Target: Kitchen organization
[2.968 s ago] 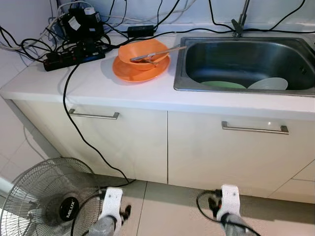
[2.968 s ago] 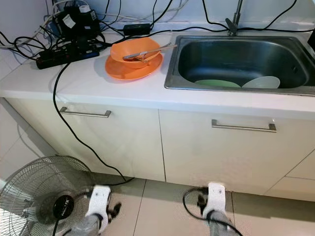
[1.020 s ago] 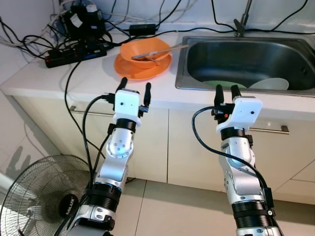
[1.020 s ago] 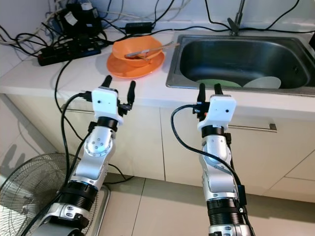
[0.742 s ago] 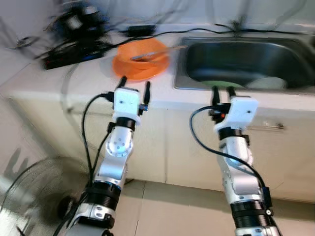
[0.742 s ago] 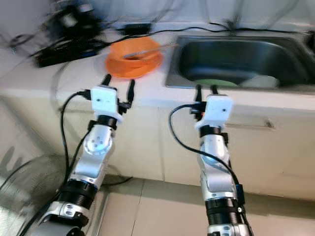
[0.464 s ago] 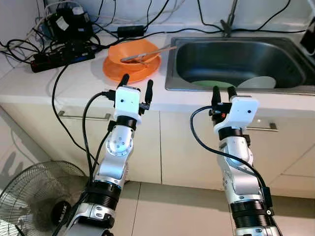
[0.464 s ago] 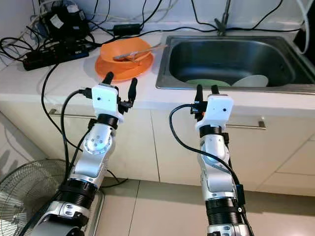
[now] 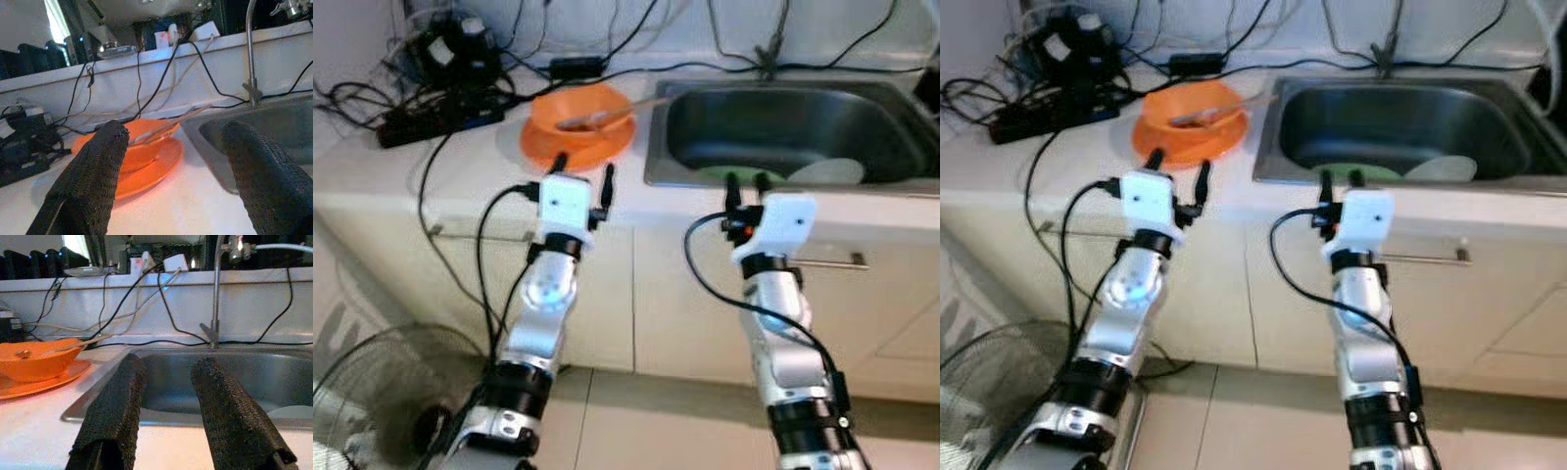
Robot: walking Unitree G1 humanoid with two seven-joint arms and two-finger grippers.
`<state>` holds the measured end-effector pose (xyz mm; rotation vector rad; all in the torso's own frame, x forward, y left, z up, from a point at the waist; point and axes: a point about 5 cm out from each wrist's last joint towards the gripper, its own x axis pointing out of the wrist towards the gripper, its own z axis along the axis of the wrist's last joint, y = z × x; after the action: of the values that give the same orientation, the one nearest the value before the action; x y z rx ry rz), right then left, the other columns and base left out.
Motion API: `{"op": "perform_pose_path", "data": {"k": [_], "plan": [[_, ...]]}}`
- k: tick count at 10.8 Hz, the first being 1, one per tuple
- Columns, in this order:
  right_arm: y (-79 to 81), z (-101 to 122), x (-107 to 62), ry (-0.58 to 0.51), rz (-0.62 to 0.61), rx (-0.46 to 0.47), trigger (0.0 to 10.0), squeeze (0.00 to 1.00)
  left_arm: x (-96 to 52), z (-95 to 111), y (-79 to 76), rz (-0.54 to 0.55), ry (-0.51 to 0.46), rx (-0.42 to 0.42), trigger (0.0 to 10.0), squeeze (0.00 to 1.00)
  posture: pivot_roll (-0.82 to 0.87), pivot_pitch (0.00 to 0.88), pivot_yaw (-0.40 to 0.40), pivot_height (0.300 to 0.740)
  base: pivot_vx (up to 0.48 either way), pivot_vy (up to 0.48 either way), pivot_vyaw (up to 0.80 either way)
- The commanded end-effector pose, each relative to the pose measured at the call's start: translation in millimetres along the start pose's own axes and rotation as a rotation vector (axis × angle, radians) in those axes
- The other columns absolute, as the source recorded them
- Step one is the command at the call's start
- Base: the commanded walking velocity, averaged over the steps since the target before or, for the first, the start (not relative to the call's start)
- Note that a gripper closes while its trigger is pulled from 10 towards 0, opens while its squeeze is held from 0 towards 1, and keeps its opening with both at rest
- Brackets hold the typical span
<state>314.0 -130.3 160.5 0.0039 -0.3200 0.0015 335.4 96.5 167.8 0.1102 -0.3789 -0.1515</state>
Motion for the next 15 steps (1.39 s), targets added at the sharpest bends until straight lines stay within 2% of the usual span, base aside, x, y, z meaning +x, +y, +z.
{"op": "perform_pose_path", "data": {"k": [1,15], "plan": [[3.4,6.5,3.4,-0.023,0.010,0.008,10.0,0.00,3.0,4.3,3.5,0.007,-0.015,0.005,10.0,0.00,0.02,0.000,0.060,0.740,0.334,0.000,0.00],[7.7,4.9,4.7,-0.014,0.032,0.026,10.0,0.00,1.6,5.6,2.7,0.010,-0.025,0.001,10.0,0.00,0.03,0.000,0.052,0.740,0.335,0.000,-0.04]]}}
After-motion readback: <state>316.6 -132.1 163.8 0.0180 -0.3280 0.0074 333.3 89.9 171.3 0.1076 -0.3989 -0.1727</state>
